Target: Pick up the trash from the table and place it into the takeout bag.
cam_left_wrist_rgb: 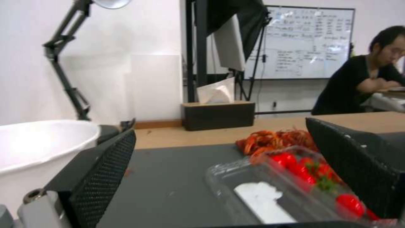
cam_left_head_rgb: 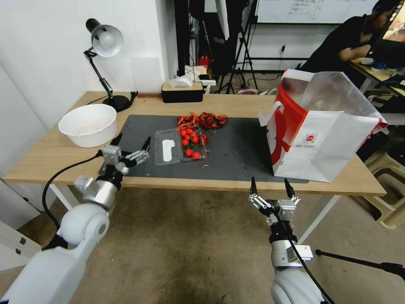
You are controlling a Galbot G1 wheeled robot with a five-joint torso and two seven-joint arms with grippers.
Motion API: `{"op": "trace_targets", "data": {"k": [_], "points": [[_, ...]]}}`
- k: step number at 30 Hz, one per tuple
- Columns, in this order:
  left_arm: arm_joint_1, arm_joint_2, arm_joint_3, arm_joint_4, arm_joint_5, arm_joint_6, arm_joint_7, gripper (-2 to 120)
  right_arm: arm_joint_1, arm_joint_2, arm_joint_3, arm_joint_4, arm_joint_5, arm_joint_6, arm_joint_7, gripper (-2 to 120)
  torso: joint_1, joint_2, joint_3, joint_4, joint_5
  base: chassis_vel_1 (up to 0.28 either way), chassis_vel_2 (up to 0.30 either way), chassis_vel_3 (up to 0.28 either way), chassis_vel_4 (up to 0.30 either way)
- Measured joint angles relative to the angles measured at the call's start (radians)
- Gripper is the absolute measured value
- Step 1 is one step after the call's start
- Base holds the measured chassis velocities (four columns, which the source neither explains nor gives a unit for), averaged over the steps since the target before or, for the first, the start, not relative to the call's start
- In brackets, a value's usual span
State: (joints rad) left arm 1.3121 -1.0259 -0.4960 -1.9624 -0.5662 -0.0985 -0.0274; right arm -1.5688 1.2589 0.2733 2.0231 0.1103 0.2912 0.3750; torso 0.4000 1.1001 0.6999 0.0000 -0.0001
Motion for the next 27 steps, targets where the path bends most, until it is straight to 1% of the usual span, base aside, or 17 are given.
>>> {"op": "trace_targets", "data": {"k": [4,5,6,8,12,14,18,27], "points": [[0.046,-0.021,-0.031,-0.013,0.025,-0.022,-0.004,100,-0.001,0.003,0.0,0.001,-0.001,0.002,0.0,100,0.0,0.0,0.0,-0.0001,0.0001,0.0,0.0,0.0,0.0],[0.068,-0.029,-0.041,-0.02,0.04,-0.031,-0.017,100,-0.001,0.005,0.0,0.001,-0.001,0.002,0.001,100,0.0,0.0,0.0,0.0,0.0001,0.0,0.0,0.0,0.0],[0.068,-0.029,-0.041,-0.02,0.04,-0.031,-0.017,100,-0.001,0.005,0.0,0.001,-0.001,0.002,0.001,100,0.0,0.0,0.0,0.0,0.0001,0.0,0.0,0.0,0.0],[0.104,-0.037,-0.052,-0.028,0.061,-0.054,-0.025,100,-0.004,0.007,0.0,0.002,-0.003,0.003,0.002,100,0.0,0.0,0.0,-0.0002,0.0002,0.0,0.0,0.0,0.0],[0.14,-0.045,-0.054,-0.035,0.072,-0.073,-0.028,100,-0.008,0.007,0.001,0.005,-0.004,0.004,0.005,100,0.0,0.0,0.0,0.0,0.0002,0.0,0.0,0.0,0.0],[0.176,-0.056,-0.051,-0.035,0.086,-0.093,-0.029,100,-0.013,0.005,0.004,0.008,-0.004,0.005,0.008,100,0.0,0.0,0.0,0.0,0.0001,0.0,0.0,0.0,0.0],[0.207,-0.064,-0.042,-0.035,0.097,-0.104,-0.03,100,-0.018,0.003,0.006,0.008,-0.004,0.008,0.01,100,0.0,0.0,0.0,0.0,0.0001,0.0,0.0,0.0,0.0],[0.215,-0.074,-0.024,-0.008,0.107,-0.123,-0.028,100,-0.016,0.004,0.006,0.0,-0.004,0.014,0.012,100,0.0,0.0,0.0,-0.0001,0.0002,0.0,0.0,0.0,0.0]]}}
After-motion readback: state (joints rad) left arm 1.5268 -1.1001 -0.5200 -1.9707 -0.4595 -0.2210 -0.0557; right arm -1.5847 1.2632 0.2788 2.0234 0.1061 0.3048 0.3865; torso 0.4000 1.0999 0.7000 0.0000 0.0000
